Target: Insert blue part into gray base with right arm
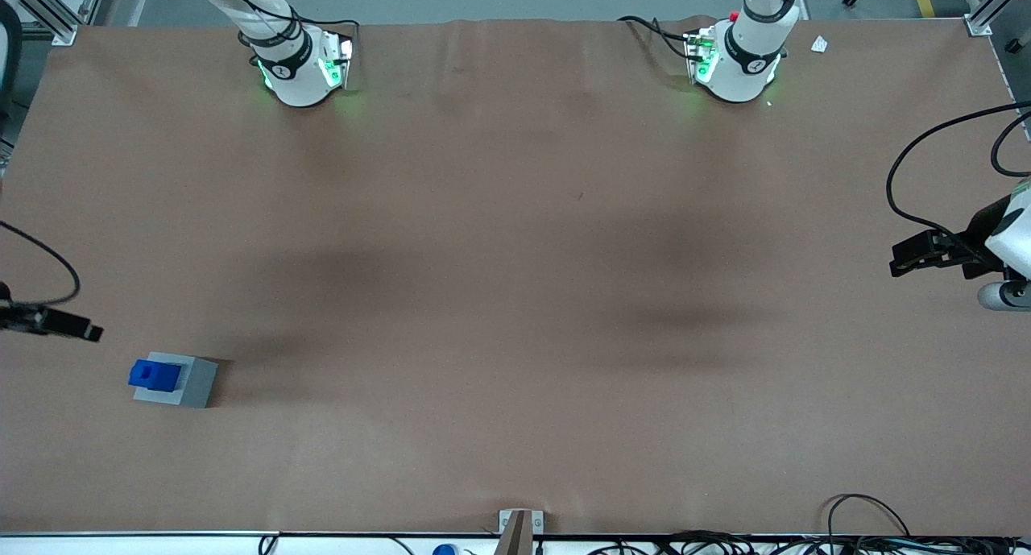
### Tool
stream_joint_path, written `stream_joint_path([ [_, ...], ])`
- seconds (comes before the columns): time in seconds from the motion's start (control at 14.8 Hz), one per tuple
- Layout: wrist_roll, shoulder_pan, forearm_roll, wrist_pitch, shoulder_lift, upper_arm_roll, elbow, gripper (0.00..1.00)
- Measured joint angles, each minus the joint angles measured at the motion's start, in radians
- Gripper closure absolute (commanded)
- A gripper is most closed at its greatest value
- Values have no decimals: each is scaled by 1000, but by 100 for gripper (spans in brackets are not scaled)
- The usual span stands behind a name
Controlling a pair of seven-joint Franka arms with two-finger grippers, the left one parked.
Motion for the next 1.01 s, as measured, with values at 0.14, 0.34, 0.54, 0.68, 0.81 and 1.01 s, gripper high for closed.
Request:
stream_joint_path([
  [0.14, 31, 15, 0, -61, -96, 2, -44, 0],
  [0.34, 70, 58, -25, -136, -224, 3, -108, 0],
  [0.54, 81, 96, -49, -76, -336, 4, -262, 0],
  [0.68, 81, 109, -76, -54, -369, 4, -328, 0],
  [0.81, 81, 116, -106, -50, -377, 5, -350, 0],
  [1.01, 82, 116, -117, -51, -379, 0, -349, 0],
])
